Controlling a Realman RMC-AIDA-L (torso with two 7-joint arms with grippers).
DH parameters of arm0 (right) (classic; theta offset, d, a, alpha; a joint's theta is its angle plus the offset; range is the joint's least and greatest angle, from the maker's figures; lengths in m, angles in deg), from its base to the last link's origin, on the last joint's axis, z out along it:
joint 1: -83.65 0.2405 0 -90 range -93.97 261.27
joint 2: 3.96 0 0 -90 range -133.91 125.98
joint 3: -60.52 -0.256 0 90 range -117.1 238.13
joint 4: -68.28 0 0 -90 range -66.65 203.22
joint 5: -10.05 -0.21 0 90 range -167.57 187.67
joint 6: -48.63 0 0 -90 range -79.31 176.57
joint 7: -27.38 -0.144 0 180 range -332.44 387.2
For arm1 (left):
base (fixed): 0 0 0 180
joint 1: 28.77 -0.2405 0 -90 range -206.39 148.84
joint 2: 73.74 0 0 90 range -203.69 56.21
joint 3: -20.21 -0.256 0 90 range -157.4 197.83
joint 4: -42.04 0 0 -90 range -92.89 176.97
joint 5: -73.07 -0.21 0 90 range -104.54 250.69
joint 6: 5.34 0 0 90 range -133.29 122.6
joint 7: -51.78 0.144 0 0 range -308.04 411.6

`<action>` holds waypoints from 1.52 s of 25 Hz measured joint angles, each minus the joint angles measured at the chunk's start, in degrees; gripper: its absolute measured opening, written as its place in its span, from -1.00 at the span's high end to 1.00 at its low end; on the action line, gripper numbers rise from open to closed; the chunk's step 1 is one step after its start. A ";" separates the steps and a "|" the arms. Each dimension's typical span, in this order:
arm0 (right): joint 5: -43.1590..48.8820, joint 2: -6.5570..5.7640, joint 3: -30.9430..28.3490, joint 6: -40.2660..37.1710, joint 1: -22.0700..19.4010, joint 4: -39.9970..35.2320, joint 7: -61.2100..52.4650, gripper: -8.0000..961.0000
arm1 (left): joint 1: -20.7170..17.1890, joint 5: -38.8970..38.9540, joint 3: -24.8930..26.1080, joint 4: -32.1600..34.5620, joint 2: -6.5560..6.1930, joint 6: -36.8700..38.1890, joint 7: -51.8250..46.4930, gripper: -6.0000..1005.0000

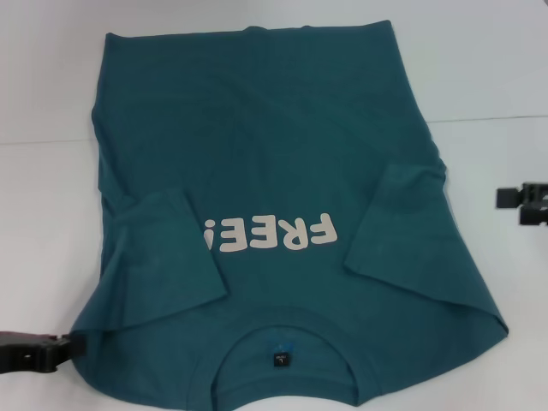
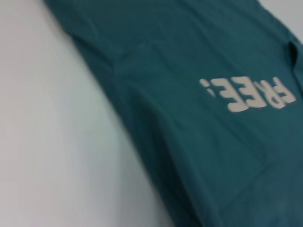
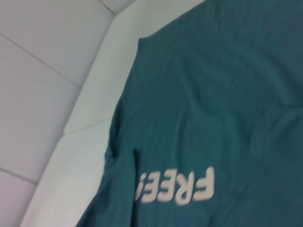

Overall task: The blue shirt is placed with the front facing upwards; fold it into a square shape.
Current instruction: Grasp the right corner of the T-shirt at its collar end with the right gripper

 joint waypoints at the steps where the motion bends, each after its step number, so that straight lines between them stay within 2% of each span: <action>1: 0.02 -0.78 0.07 -0.97 0.34 -0.02 -1.62 -0.97 | 0.19 0.20 -0.19 0.00 0.00 0.29 -0.18 0.64; 3: 0.71 -2.39 0.31 -2.28 0.96 -0.03 -4.63 -0.97 | 0.63 0.45 -0.94 0.00 0.00 0.55 -0.61 0.79; 5: 2.12 -3.46 0.46 -3.10 1.32 -0.04 -7.17 -0.97 | 1.10 0.51 -1.71 0.01 0.00 0.56 -0.90 0.94; 11: 11.77 -4.50 0.46 -3.77 3.37 1.97 -10.01 -0.97 | 3.25 0.98 -2.49 -0.37 -0.28 0.41 -0.98 0.94; 15: 16.80 -4.61 -0.02 -3.03 4.24 4.46 -9.87 -0.97 | 4.56 1.02 -2.71 -0.10 -0.35 0.17 -0.99 0.94; 21: 17.53 -4.56 0.31 -1.35 3.65 7.64 -10.18 -0.97 | 4.55 2.91 -2.68 0.00 -0.33 -0.01 -1.00 0.94; 38: 18.79 -2.94 2.60 4.31 4.15 14.91 -8.12 -0.96 | 4.01 3.58 -2.27 0.10 -0.28 -0.61 -0.53 0.94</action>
